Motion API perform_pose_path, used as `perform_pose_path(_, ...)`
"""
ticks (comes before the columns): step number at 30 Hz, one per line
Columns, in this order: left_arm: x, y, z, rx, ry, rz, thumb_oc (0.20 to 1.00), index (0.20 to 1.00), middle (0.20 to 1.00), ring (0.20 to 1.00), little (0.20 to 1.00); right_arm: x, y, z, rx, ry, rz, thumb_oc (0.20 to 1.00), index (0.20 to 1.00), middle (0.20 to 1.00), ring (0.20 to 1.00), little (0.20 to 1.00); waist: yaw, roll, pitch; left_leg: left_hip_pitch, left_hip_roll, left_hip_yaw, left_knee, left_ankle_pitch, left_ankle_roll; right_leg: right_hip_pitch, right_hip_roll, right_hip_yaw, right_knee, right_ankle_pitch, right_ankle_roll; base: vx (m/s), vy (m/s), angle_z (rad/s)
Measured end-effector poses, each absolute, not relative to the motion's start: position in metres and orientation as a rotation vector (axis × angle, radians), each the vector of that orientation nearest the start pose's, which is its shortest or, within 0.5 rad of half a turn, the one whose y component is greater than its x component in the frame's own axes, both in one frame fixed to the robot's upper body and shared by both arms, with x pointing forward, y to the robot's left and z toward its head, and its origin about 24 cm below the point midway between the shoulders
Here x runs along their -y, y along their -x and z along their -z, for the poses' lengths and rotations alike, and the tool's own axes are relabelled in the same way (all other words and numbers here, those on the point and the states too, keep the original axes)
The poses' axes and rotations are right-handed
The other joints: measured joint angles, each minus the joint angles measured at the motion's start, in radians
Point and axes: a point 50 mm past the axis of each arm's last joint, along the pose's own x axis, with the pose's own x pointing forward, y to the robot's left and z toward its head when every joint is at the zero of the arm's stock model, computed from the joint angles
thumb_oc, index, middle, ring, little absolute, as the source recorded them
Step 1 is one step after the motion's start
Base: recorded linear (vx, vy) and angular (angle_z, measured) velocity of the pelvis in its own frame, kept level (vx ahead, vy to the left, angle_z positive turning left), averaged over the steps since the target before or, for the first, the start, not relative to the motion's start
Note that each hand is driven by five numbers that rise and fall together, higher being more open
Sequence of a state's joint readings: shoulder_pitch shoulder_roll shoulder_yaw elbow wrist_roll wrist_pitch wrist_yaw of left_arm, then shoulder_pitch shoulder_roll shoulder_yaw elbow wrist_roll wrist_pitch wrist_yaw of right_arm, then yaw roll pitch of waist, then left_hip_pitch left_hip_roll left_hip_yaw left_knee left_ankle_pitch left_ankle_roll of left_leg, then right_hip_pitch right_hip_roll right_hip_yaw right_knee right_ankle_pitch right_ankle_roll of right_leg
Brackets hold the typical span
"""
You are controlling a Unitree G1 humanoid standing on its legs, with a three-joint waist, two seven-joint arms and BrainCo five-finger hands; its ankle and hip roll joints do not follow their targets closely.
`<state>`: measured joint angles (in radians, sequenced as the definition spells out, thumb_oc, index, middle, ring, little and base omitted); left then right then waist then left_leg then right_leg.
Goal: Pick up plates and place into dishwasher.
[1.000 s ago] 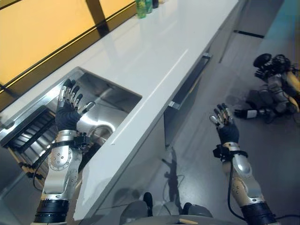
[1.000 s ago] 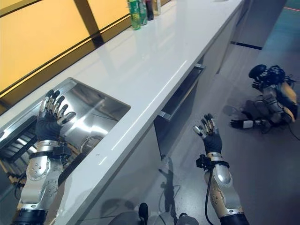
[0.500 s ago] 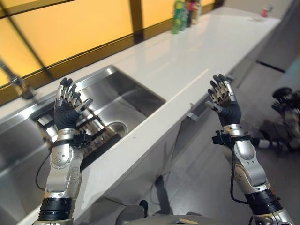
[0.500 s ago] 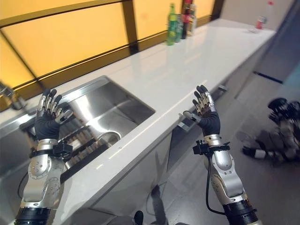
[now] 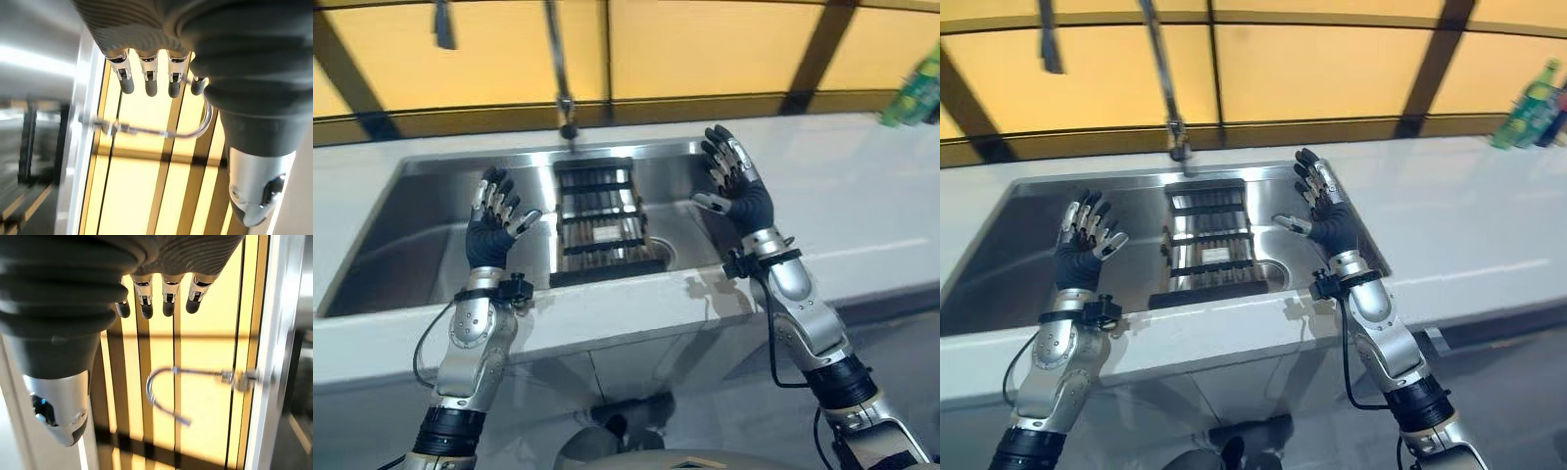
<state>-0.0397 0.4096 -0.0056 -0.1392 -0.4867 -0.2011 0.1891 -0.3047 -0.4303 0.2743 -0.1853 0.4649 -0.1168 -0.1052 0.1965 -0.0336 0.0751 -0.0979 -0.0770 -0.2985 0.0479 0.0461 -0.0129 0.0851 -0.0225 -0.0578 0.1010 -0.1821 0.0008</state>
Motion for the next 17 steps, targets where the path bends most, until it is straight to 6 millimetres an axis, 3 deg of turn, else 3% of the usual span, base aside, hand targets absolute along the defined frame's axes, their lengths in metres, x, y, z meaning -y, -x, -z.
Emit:
perform_pose_path(4, -0.228, -0.254, -0.116, 0.331, 0.117, -0.149, 1.000, 1.000, 1.000, 1.000, 1.000, 0.131, -0.284, -0.152, 0.401, -0.075, -0.285, 1.000, 1.000, 1.000, 1.000, 1.000, 0.025, -0.004, -0.003, -0.002, 0.001, -0.012, -0.003, 0.022, -0.033, 0.036, 0.010, -0.041, -0.045, 0.013, -0.016, -0.04, -0.114, 0.31)
perform_pose_path(6, -0.226, -0.255, -0.114, 0.306, 0.114, -0.138, 1.000, 1.000, 1.000, 1.000, 1.000, 0.132, -0.286, -0.147, 0.378, -0.081, -0.252, 1.000, 1.000, 1.000, 1.000, 1.000, 0.028, -0.004, -0.003, -0.008, -0.005, -0.002, -0.003, 0.025, -0.031, 0.055, 0.007, -0.064, -0.065, 0.013, -0.017, -0.06, 0.003, 0.34)
perform_pose_path(7, -0.226, -0.255, -0.114, 0.301, 0.114, -0.132, 1.000, 1.000, 1.000, 1.000, 1.000, 0.133, -0.287, -0.145, 0.372, -0.081, -0.240, 1.000, 1.000, 1.000, 1.000, 1.000, 0.019, -0.004, -0.003, -0.012, -0.010, 0.018, -0.003, 0.029, -0.025, 0.062, 0.005, -0.079, -0.070, 0.013, -0.016, -0.06, 0.057, 0.57)
perform_pose_path(11, -0.212, -0.269, -0.125, 0.324, 0.146, -0.079, 1.000, 1.000, 1.000, 1.000, 1.000, 0.139, -0.288, -0.147, 0.378, -0.071, -0.205, 1.000, 1.000, 1.000, 1.000, 1.000, -0.054, 0.005, 0.001, -0.019, -0.013, 0.209, -0.043, 0.079, 0.034, 0.091, 0.004, -0.141, -0.076, 0.001, -0.010, -0.05, 0.112, 0.81)
perform_pose_path(14, -0.205, -0.274, -0.131, 0.341, 0.157, -0.061, 1.000, 1.000, 1.000, 1.000, 1.000, 0.139, -0.288, -0.146, 0.373, -0.074, -0.203, 1.000, 1.000, 1.000, 1.000, 1.000, -0.075, 0.007, 0.004, -0.017, 0.009, 0.313, -0.064, 0.061, 0.021, 0.083, -0.007, -0.139, -0.064, -0.017, -0.019, 0.01, 0.100, 0.23)
perform_pose_path(15, -0.205, -0.274, -0.131, 0.342, 0.156, -0.063, 1.000, 1.000, 1.000, 1.000, 1.000, 0.140, -0.289, -0.145, 0.370, -0.077, -0.200, 1.000, 1.000, 1.000, 1.000, 1.000, -0.088, 0.002, 0.007, -0.022, 0.012, 0.331, -0.041, 0.049, 0.010, 0.081, -0.023, -0.139, -0.064, -0.017, -0.020, 0.06, 0.135, -0.18)
perform_pose_path(16, -0.206, -0.274, -0.129, 0.335, 0.154, -0.069, 1.000, 1.000, 1.000, 1.000, 1.000, 0.139, -0.288, -0.142, 0.359, -0.089, -0.199, 1.000, 1.000, 1.000, 1.000, 1.000, -0.094, -0.012, 0.009, -0.032, 0.012, 0.333, 0.027, 0.035, 0.029, 0.087, -0.043, -0.136, -0.064, -0.016, -0.018, 0.07, 0.087, -0.33)
perform_pose_path(17, -0.207, -0.275, -0.127, 0.327, 0.154, -0.075, 1.000, 1.000, 1.000, 1.000, 1.000, 0.138, -0.287, -0.138, 0.346, -0.099, -0.204, 1.000, 1.000, 1.000, 1.000, 1.000, -0.100, -0.025, 0.004, -0.040, 0.028, 0.332, 0.085, -0.003, 0.019, 0.089, -0.059, -0.132, -0.068, -0.010, -0.005, 0.08, 0.089, -0.43)
